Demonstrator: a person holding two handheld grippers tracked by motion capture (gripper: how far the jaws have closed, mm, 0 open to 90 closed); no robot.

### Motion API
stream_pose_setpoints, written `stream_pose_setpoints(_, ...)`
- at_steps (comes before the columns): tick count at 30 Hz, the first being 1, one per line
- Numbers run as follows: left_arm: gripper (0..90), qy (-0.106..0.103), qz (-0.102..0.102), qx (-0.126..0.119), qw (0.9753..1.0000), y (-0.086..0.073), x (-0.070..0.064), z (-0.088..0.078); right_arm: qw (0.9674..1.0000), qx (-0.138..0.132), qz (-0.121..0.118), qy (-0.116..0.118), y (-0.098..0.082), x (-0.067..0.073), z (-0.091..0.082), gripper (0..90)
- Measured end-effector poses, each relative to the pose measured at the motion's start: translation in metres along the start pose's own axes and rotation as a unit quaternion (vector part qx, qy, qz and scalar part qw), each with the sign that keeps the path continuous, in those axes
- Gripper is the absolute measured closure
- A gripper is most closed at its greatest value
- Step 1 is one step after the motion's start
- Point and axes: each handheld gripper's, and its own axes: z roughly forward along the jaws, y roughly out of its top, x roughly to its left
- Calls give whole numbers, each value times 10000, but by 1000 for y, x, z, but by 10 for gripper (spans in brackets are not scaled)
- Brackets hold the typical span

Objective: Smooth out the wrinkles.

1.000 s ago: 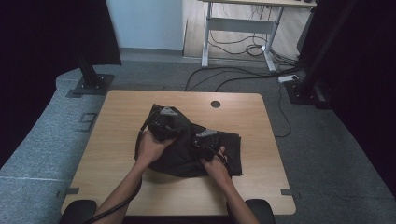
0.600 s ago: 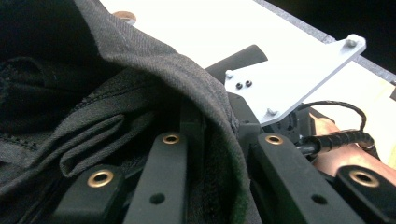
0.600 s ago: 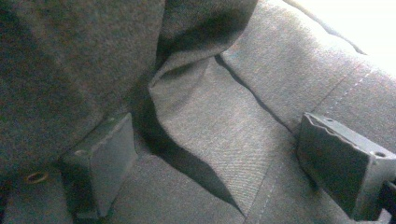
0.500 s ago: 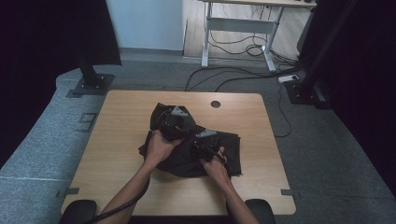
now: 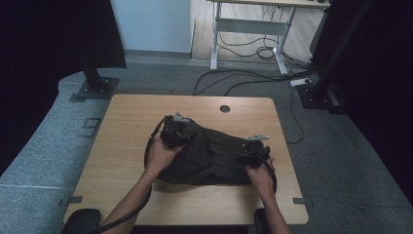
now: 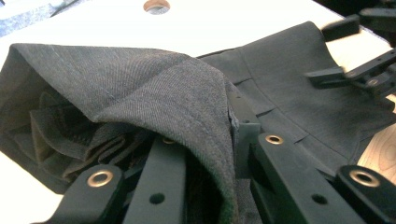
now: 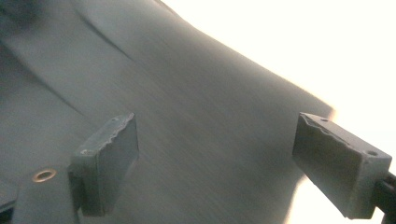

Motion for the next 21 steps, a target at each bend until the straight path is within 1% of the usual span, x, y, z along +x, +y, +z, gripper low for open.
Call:
stream_pose_setpoints(2,795,-9,-36,-18,10000,-1,1,1,9994,237,239,-19,-19,-15,4,173)
stream_pose_setpoints(3,795,-14,-54,-22,10000,-1,1,1,9992,267,307,40,-25,-19,6,213)
stream_pose_setpoints(4,795,-21,-64,-21,10000,-1,2,1,9985,309,405,220,-31,-22,8,283)
stream_pose_setpoints(5,795,-26,-74,-23,10000,-1,2,1,9973,218,567,419,-34,-24,9,305)
stream_pose_setpoints(6,795,-42,-91,-27,9999,-1,3,0,9973,226,573,407,-34,-25,8,343)
stream_pose_setpoints(7,796,-43,-105,-33,9999,-2,3,0,9972,268,526,460,-32,-24,8,413)
stream_pose_setpoints(8,796,-39,-116,-44,9999,-2,3,-1,9972,274,498,492,-30,-22,9,451)
stream_pose_setpoints(9,797,-27,-121,-64,9999,-2,3,-2,9971,248,511,498,-28,-20,10,484)
stream_pose_setpoints(11,797,-25,-126,-105,9999,0,4,-4,9970,108,526,553,-25,-13,15,528)
stream_pose_setpoints(13,798,-39,-112,-155,9998,3,1,-6,9970,65,457,615,-19,-1,20,543)
stream_pose_setpoints(14,798,-33,-74,-155,9998,4,0,-7,9968,72,395,691,-13,10,24,543)
stream_pose_setpoints(15,798,-13,-21,-151,9999,6,-3,-7,9967,62,339,737,-9,17,27,542)
stream_pose_setpoints(16,798,10,29,-147,9999,8,-7,-7,9963,50,249,818,-4,28,31,542)
stream_pose_setpoints(18,798,50,141,-82,9999,10,-12,-5,9949,3,59,1006,8,55,40,540)
stream_pose_setpoints(19,798,83,177,-43,9998,9,-14,-3,9938,-32,-49,1106,13,70,44,536)
stream_pose_setpoints(21,797,164,240,78,9995,6,-15,2,9907,-79,-297,1323,23,98,51,498)
